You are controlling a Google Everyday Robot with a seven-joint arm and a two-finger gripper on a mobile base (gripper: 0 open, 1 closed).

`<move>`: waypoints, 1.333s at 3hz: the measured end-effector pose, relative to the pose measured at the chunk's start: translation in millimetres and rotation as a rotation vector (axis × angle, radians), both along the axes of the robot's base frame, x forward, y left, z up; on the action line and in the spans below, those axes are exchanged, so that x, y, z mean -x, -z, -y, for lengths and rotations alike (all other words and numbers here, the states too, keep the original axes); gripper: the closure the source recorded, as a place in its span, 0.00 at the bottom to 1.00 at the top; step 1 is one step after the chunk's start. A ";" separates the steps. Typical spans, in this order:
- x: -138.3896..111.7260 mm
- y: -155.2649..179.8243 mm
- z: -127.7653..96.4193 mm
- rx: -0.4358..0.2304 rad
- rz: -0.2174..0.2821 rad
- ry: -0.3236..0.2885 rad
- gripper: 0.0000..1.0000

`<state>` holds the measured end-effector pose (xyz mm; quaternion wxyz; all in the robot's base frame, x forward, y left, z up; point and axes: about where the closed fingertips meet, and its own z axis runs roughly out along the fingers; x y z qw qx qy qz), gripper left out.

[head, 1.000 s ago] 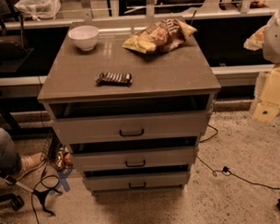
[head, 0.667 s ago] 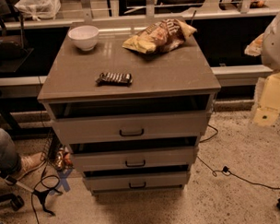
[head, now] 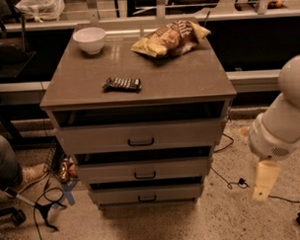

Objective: Open middle drawer

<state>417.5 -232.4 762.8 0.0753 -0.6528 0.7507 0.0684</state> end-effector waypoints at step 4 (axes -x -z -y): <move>36.8 177.6 -31.6 -0.105 -0.254 -0.039 0.00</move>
Offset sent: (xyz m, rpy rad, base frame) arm -0.0333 0.0229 -0.1024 0.0693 0.1877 0.0303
